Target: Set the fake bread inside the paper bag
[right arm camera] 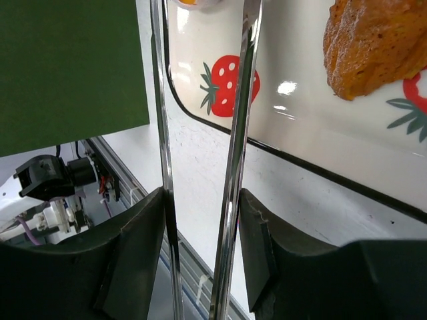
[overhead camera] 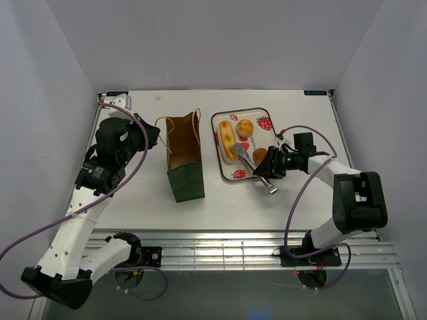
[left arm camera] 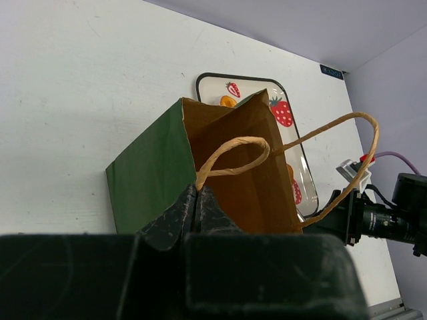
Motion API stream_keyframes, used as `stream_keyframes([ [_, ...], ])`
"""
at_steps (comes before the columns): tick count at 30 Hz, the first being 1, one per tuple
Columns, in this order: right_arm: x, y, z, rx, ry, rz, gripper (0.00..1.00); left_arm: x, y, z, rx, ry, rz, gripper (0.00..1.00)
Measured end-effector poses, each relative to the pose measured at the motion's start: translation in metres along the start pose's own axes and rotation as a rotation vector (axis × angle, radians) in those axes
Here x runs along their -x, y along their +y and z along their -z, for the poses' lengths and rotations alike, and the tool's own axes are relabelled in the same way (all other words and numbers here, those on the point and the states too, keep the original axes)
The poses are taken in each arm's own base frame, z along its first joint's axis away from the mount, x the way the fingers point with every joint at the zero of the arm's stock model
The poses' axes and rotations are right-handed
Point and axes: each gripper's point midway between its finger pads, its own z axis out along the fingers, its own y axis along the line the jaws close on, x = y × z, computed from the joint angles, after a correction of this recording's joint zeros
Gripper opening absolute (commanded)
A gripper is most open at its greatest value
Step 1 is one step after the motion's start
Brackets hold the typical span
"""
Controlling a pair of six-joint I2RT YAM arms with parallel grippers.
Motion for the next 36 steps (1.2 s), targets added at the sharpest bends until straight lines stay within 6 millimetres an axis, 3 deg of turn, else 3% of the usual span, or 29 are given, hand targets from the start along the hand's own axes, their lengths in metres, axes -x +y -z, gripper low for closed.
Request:
stream_keyframes([
  [15,0.007,0.027,0.03,-0.039,-0.109,0.038,0.55,0.0,-0.001,0.0,-0.005,0.0,0.003,0.0],
  [28,-0.016,0.031,0.046,-0.067,-0.15,0.011,0.55,0.001,-0.001,0.005,-0.011,-0.011,0.001,0.0],
  [36,-0.037,0.028,0.04,-0.02,-0.114,-0.063,0.56,-0.001,0.0,0.005,-0.01,-0.007,0.002,0.0],
])
